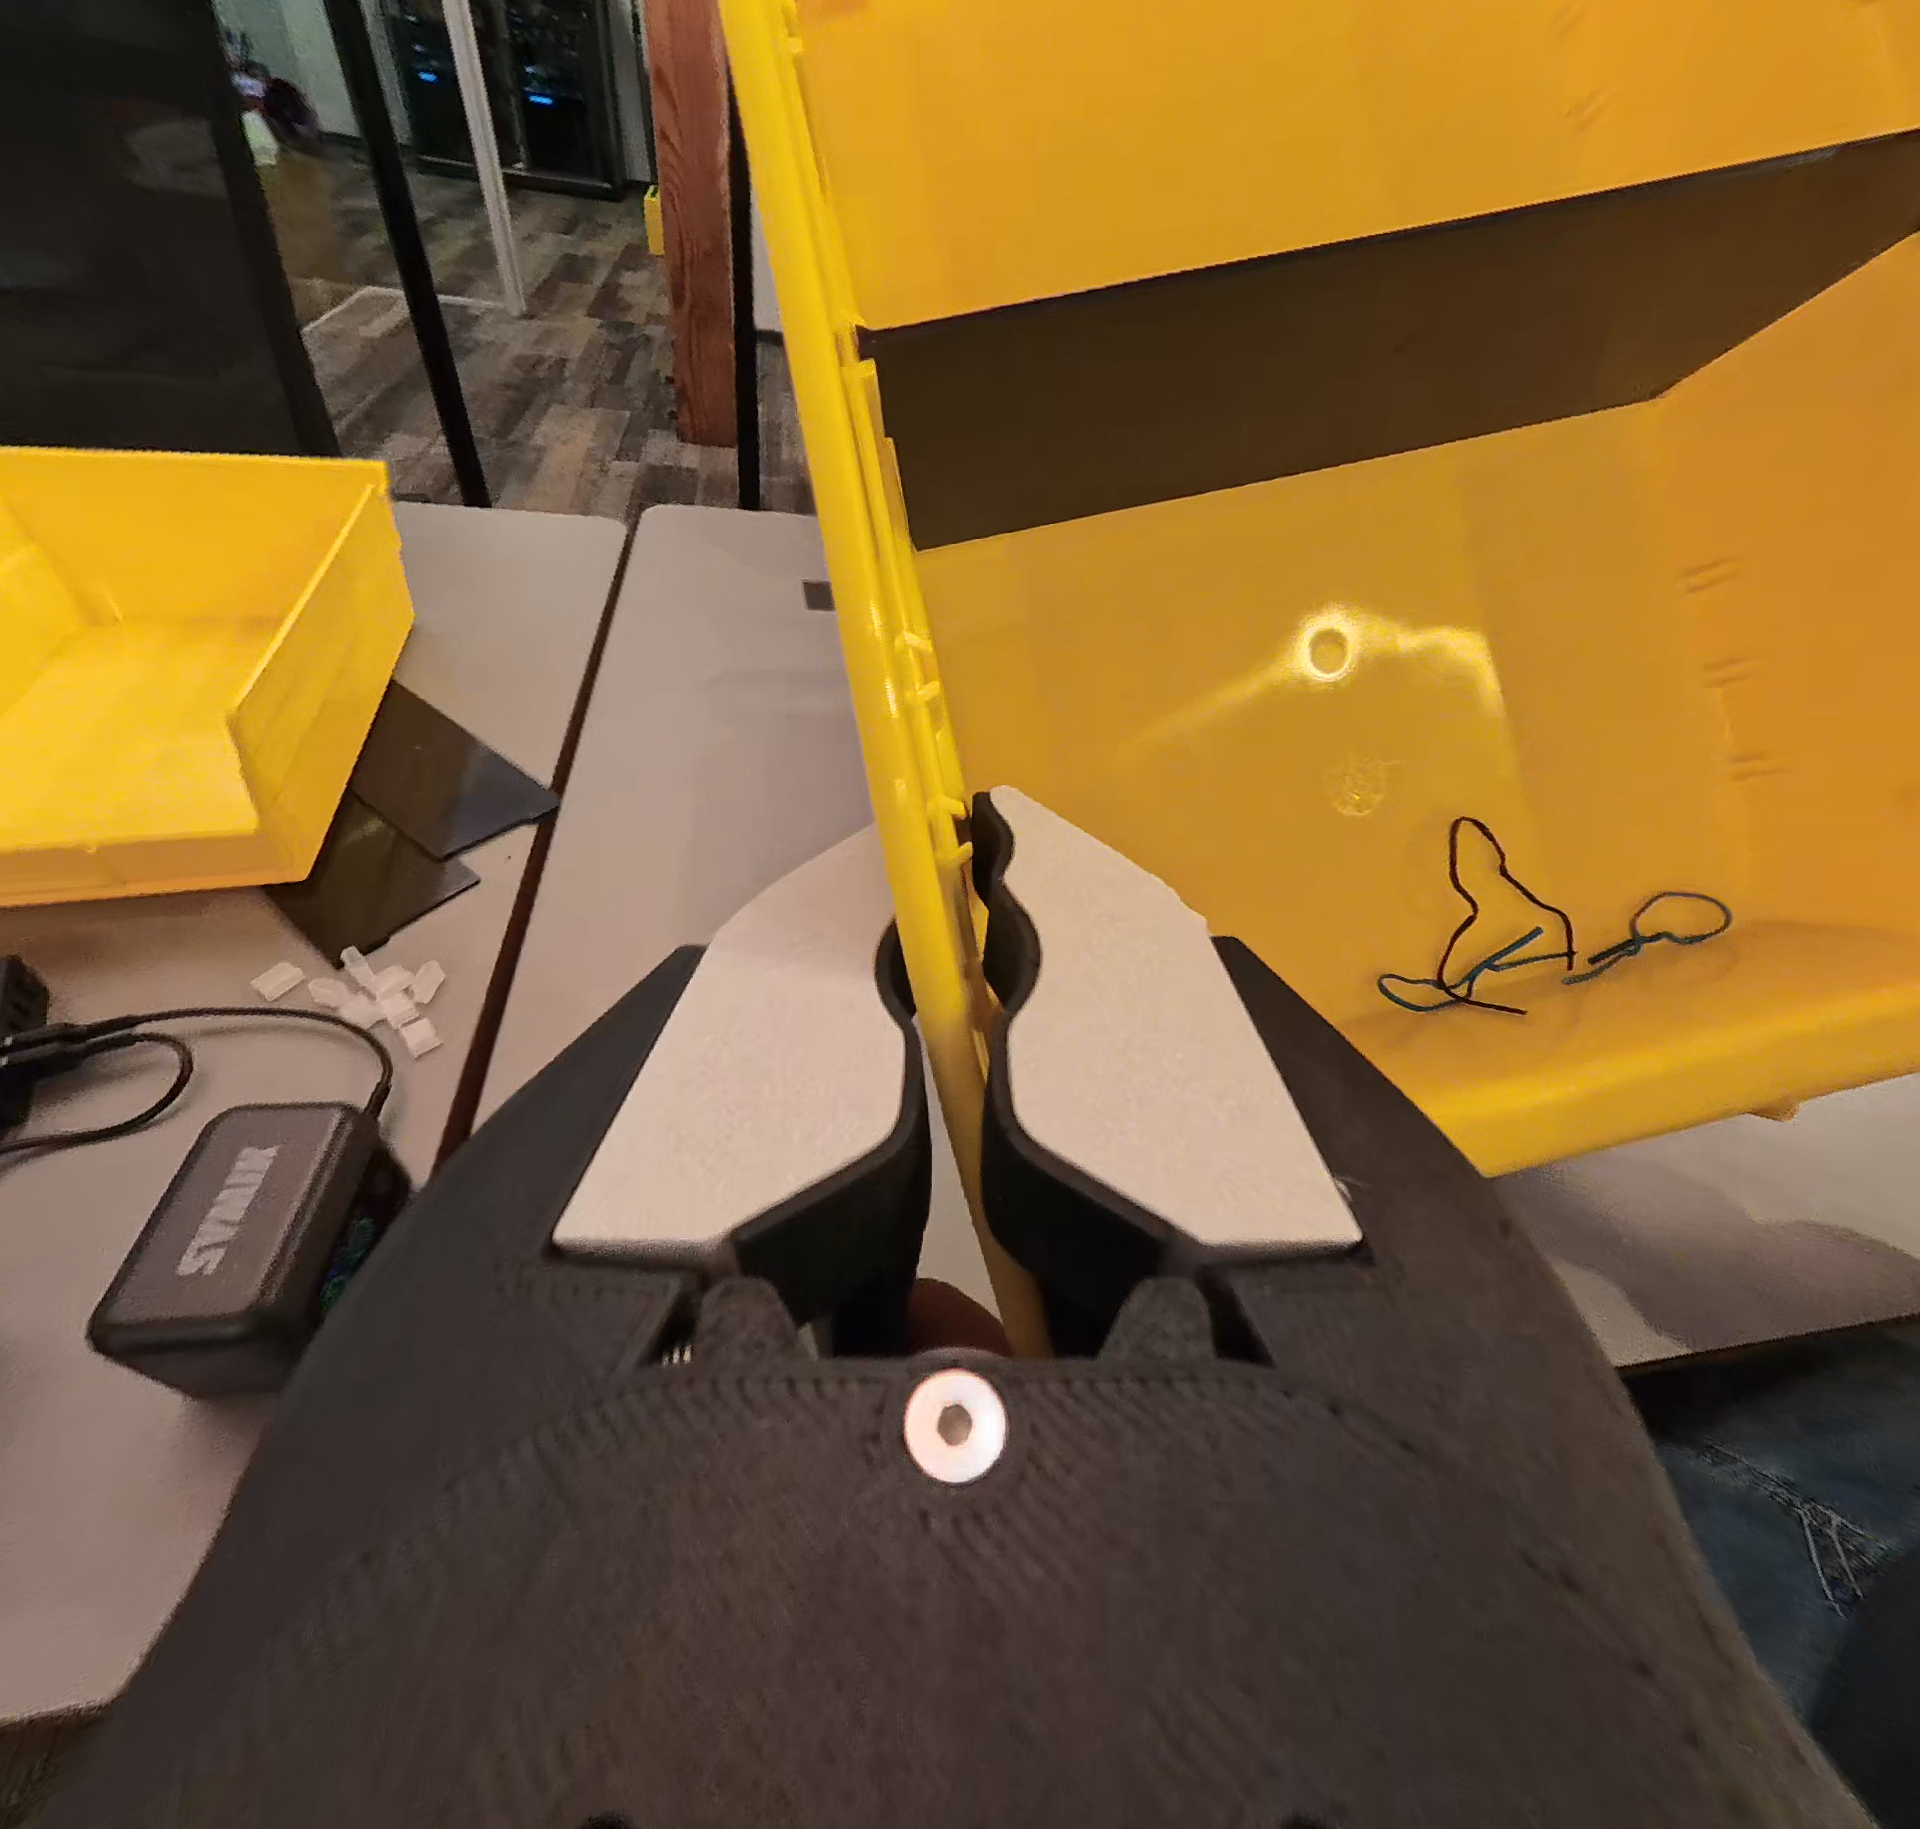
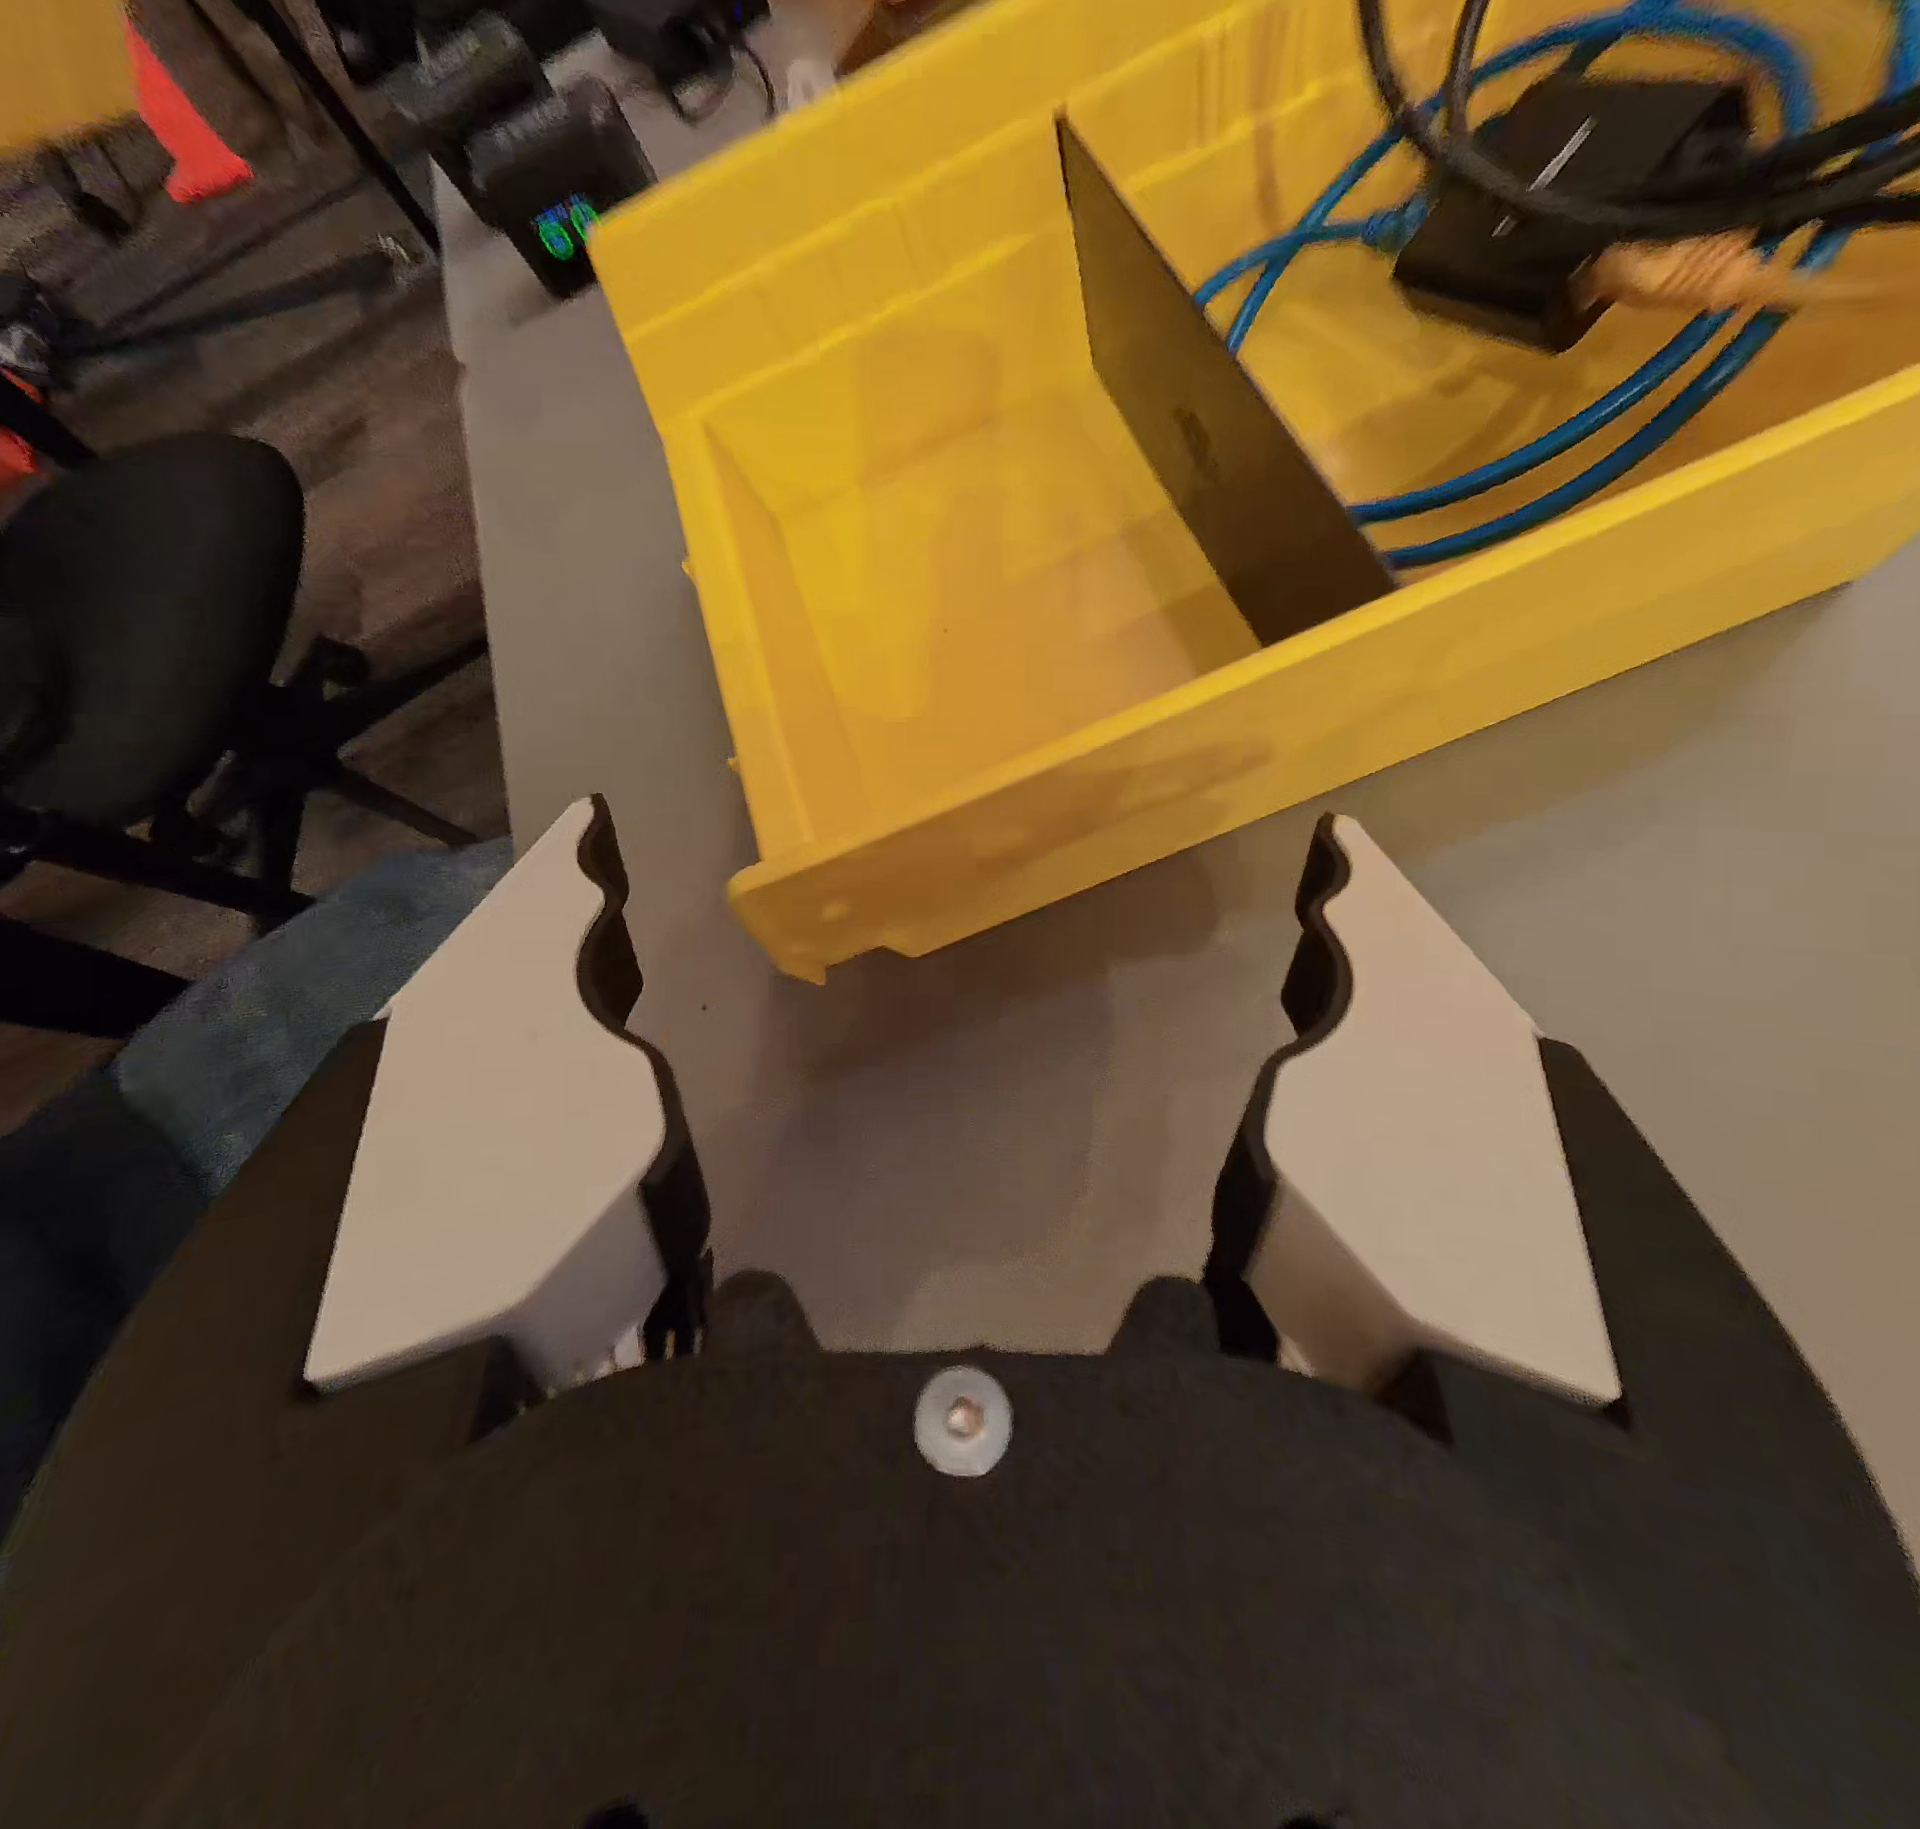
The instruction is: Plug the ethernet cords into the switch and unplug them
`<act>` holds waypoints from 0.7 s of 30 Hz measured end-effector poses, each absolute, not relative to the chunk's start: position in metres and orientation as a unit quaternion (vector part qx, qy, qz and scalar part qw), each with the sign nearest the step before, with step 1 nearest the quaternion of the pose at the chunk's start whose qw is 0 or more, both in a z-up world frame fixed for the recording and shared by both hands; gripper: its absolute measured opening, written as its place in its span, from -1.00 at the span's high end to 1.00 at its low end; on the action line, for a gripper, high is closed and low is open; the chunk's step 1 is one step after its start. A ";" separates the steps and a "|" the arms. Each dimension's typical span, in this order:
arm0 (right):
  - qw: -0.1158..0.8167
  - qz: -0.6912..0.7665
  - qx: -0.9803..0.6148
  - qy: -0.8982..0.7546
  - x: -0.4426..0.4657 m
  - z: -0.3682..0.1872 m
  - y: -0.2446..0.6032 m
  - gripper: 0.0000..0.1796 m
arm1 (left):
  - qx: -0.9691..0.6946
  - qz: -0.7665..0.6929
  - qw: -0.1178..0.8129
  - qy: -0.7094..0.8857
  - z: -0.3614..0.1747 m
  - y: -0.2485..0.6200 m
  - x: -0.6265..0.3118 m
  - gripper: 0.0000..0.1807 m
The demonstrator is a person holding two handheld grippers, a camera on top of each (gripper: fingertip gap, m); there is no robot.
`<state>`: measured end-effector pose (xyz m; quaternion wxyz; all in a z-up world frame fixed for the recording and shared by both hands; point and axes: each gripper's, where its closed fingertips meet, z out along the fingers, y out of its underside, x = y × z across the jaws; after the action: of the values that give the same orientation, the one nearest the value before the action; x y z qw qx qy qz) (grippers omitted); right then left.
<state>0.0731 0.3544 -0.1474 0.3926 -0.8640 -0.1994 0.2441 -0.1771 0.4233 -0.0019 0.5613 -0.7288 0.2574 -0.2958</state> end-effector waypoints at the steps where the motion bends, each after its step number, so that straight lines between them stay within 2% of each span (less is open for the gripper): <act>1: 0.407 0.246 -0.857 -0.198 0.080 -0.136 0.349 -0.39 | -0.722 -0.294 0.567 0.265 0.001 0.420 -0.168 0.95; 9: 0.560 0.240 -0.778 -0.153 0.169 -0.010 0.246 -0.30 | -0.678 -0.287 0.559 0.381 0.012 0.384 -0.025 0.95; 12: 0.611 0.232 -0.749 -0.112 0.191 0.021 0.205 -0.31 | -0.658 -0.281 0.550 0.430 0.005 0.365 0.043 0.95; 17: 0.615 0.156 -0.767 -0.094 0.228 0.001 0.161 -0.17 | -0.642 -0.281 0.506 0.502 -0.024 0.317 0.148 0.95; 19: 0.595 0.139 -0.789 -0.059 0.251 -0.017 0.151 -0.29 | -0.642 -0.277 0.490 0.520 -0.040 0.299 0.181 0.95; 21: 0.584 0.096 -0.806 -0.025 0.284 -0.033 0.139 -0.11 | -0.650 -0.291 0.467 0.525 -0.057 0.282 0.208 0.95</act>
<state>0.2836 0.1389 -0.0330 0.5838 -0.8058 -0.0254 0.0962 0.2085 0.2820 -0.0566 0.4669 -0.6498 0.5247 -0.2906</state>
